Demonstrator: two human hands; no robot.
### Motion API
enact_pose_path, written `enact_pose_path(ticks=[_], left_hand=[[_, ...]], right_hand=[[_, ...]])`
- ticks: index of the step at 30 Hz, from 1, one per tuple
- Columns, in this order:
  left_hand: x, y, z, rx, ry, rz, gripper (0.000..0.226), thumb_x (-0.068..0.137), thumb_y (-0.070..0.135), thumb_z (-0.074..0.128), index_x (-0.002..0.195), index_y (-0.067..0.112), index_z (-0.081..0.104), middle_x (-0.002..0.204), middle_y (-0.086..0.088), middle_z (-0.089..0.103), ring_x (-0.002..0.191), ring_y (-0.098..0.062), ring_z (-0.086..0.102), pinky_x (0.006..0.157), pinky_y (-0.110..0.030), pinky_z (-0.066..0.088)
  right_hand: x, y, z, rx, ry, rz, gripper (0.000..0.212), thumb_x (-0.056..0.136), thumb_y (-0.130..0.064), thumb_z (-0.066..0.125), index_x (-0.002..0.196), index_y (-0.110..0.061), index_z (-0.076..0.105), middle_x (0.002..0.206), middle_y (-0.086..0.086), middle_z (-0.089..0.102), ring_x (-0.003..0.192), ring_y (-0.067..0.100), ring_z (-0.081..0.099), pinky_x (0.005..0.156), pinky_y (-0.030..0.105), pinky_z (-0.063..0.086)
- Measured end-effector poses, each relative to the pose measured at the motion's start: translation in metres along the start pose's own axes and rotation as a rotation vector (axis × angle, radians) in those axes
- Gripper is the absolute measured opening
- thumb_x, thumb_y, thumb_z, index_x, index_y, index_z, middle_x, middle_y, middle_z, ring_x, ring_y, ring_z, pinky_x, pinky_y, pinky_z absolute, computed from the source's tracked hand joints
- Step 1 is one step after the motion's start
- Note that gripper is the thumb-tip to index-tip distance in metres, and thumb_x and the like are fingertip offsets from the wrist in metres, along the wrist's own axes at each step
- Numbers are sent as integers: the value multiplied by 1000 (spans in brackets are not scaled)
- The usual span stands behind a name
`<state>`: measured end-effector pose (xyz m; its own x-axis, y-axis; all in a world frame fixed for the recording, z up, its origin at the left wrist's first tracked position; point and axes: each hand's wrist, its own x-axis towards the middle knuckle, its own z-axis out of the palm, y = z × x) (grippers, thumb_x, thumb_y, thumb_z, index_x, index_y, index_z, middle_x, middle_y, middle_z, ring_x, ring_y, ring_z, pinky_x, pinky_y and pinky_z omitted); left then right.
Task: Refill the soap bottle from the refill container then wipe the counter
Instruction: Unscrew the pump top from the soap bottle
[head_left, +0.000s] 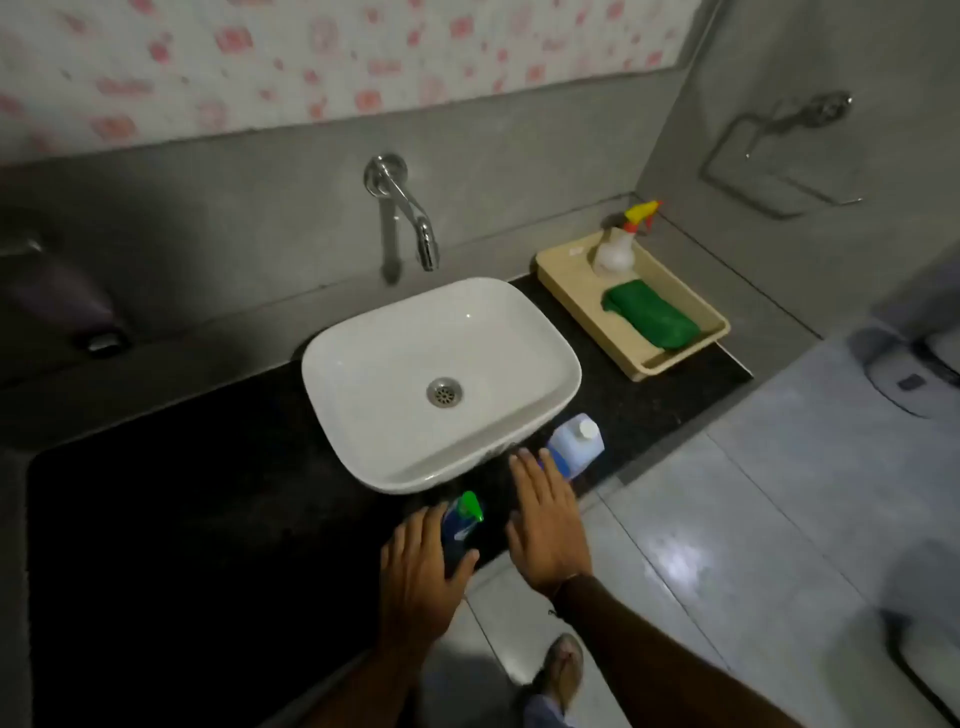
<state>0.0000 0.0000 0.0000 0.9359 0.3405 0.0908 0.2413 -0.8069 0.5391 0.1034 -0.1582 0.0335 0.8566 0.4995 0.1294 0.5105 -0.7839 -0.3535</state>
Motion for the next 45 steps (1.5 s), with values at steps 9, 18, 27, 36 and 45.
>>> enact_pose_path(ticks=[9, 18, 27, 36, 45], left_hand=[[42, -3, 29, -418, -85, -383, 45, 77, 4, 77, 120, 18, 75, 120, -11, 76, 112, -35, 70, 97, -43, 54], [56, 7, -11, -422, -19, -249, 28, 65, 8, 84, 91, 14, 77, 91, -8, 80, 86, -32, 76, 71, -35, 57], [76, 25, -70, -447, -85, -9, 38, 67, 32, 89, 79, 36, 53, 75, 18, 60, 64, -4, 57, 58, -9, 33], [83, 43, -94, -477, -27, 12, 32, 71, 29, 89, 96, 22, 72, 82, 13, 69, 66, -2, 57, 58, -12, 33], [84, 46, -100, -418, -23, 24, 38, 73, 32, 89, 107, 25, 73, 102, 5, 79, 78, -2, 61, 60, -11, 38]], right_hand=[[10, -39, 31, 334, -116, 233, 37, 79, -51, 70, 113, -38, 63, 100, -15, 57, 90, 4, 54, 78, 29, 52], [39, -55, -9, 515, 18, 209, 28, 79, -46, 80, 95, -25, 73, 94, -9, 67, 87, 6, 65, 77, 35, 58], [59, -55, -92, 542, -135, -118, 23, 94, -17, 71, 116, -9, 71, 110, 8, 67, 103, 19, 65, 91, 44, 56], [61, -75, -120, 785, 42, 36, 59, 80, -6, 84, 132, -14, 57, 118, 2, 69, 106, 26, 69, 86, 43, 61], [55, -87, -123, 807, 84, 73, 78, 85, -5, 77, 150, -21, 37, 119, 8, 69, 110, 22, 69, 93, 45, 58]])
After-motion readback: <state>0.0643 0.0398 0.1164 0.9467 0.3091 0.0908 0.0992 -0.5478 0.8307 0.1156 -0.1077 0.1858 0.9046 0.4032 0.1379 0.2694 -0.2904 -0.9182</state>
